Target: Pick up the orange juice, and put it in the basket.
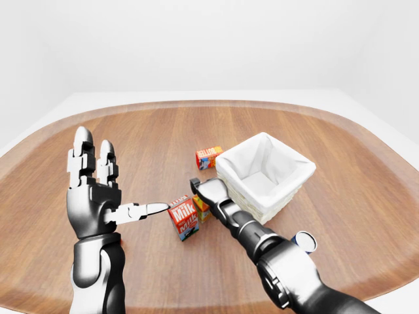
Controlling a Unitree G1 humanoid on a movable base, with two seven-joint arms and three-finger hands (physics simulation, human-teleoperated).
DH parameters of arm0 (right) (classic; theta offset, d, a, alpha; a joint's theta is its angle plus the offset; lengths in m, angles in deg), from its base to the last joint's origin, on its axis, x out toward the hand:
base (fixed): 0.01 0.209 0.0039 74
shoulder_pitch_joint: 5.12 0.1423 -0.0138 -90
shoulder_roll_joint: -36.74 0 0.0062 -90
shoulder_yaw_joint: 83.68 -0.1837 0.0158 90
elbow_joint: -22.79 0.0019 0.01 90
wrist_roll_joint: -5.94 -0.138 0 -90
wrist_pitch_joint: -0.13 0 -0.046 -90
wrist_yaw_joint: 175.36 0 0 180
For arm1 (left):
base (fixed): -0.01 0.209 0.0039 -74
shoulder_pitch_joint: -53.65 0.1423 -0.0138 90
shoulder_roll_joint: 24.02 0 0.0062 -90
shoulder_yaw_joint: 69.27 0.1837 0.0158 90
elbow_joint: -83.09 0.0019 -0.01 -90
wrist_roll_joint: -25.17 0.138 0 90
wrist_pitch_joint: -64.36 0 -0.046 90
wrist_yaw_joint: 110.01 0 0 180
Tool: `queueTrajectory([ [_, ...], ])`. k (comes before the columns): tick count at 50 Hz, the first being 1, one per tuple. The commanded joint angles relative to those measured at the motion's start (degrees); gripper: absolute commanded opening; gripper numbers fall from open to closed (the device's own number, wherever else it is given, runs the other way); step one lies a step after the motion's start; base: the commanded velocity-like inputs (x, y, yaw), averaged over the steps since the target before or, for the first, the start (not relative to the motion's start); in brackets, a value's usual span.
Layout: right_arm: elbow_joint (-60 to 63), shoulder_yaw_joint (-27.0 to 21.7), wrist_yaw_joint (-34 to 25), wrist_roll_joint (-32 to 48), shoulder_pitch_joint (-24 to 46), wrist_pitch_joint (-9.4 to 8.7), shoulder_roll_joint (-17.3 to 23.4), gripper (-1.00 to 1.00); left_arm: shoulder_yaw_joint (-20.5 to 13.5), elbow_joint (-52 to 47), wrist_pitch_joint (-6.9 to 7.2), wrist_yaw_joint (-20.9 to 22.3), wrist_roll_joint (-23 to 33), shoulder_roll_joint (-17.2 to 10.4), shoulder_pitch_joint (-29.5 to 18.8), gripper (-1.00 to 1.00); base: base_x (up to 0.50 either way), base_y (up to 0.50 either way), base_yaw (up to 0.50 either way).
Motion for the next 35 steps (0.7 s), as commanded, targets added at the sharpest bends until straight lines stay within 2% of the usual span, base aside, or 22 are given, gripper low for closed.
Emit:
queueTrajectory([
  [1,-1.08,0.39,-0.71,1.19,-1.06,0.0,0.05,-1.0,0.01,0.0,0.0,0.01,0.01,-0.01,-0.01,1.0,0.0,0.0,0.0],
  [35,0.74,1.7,-6.52,-2.41,5.4,0.0,0.7,-1.0,0.0,0.0,0.0,0.0,0.01,0.01,-0.01,1.0,0.0,0.0,0.0],
])
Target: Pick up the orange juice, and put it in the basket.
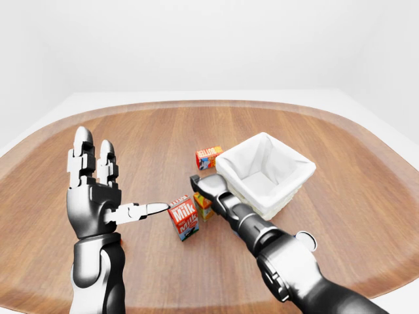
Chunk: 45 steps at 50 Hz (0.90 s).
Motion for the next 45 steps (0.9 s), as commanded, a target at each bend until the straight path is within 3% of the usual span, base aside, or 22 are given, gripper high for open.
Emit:
queueTrajectory([
  [1,1.09,0.28,-0.12,-0.08,2.1,0.0,-0.09,-1.0,0.0,-0.01,0.0,0.0,0.0,-0.01,0.0,1.0,0.0,0.0,0.0],
  [45,4.47,1.08,-7.21,-2.72,7.12,0.0,0.54,-1.0,-0.01,0.0,0.0,0.0,-0.01,0.0,0.0,1.0,0.0,0.0,0.0],
])
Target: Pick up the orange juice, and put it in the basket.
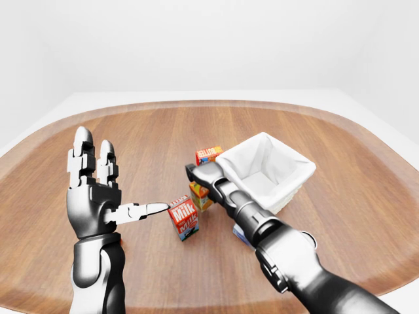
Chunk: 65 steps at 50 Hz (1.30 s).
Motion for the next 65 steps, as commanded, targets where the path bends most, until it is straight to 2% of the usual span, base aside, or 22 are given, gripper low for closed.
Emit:
queueTrajectory([
  [1,1.81,-0.35,-0.46,0.35,1.89,0.0,0.11,-1.0,-0.01,0.0,0.0,-0.01,0.0,0.0,0.0,1.0,0.0,0.0,0.0],
  [30,5.75,-0.21,-5.4,-1.07,3.82,0.0,0.44,-1.0,-0.01,0.01,0.0,-0.02,0.0,0.0,0.0,1.0,0.0,0.0,0.0],
  [65,15.9,-0.78,-15.09,-1.98,5.54,0.0,1.27,-1.0,-0.01,0.0,0.0,-0.01,-0.01,0.0,0.0,1.0,0.0,0.0,0.0],
])
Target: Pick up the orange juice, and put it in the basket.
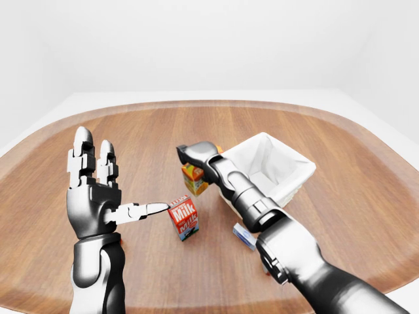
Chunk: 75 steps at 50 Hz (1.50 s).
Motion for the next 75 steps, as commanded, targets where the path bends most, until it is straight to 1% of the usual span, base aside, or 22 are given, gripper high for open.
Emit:
queueTrajectory([
  [1,4.01,-0.74,-1.69,0.47,1.05,0.0,0.19,-1.0,0.0,0.0,0.0,0.02,0.01,-0.02,0.0,1.0,0.0,0.0,0.0],
  [8,6.62,-0.9,-3.92,0.25,0.97,0.0,0.48,-1.0,-0.01,0.0,0.0,0.0,-0.01,0.0,0.0,1.0,0.0,0.0,0.0],
  [14,10.95,-1.35,-7.79,-0.41,0.85,0.0,0.75,-1.0,-0.01,0.0,0.0,0.0,0.0,0.0,0.0,1.0,0.0,0.0,0.0],
  [21,14.28,-1.47,-10.4,-0.9,0.48,0.0,0.79,-1.0,-0.01,0.0,0.0,-0.01,0.01,0.01,0.0,1.0,0.0,0.0,0.0],
  [29,19.37,-1.87,-14.94,-1.94,0.68,0.0,1.02,-1.0,-0.01,0.0,0.0,0.01,-0.01,0.0,0.0,1.0,0.0,0.0,0.0],
  [36,21.18,-1.96,-16.58,-2.12,0.96,0.0,1.25,-1.0,-0.01,-0.01,0.0,-0.01,-0.01,0.0,0.0,1.0,0.0,0.0,0.0],
  [44,25.05,-2.25,-20.31,-2.24,1.47,0.0,1.42,-1.0,0.0,0.0,0.0,0.02,-0.01,-0.01,0.0,1.0,0.0,0.0,0.0],
  [60,30.18,-2.79,-25.31,-2.64,2.95,0.0,2.19,-1.0,0.0,-0.01,0.0,-0.01,0.0,-0.01,0.0,1.0,0.0,0.0,0.0],
  [69,34.4,-3.41,-29.52,-3.16,4.05,0.0,3.09,-1.0,0.0,0.0,0.0,-0.01,0.0,0.0,0.0,1.0,0.0,0.0,0.0],
  [75,36.63,-3.66,-31.8,-3.88,5.07,0.0,2.92,-1.0,-0.01,0.0,0.0,0.01,0.0,0.0,0.0,1.0,0.0,0.0,0.0],
])
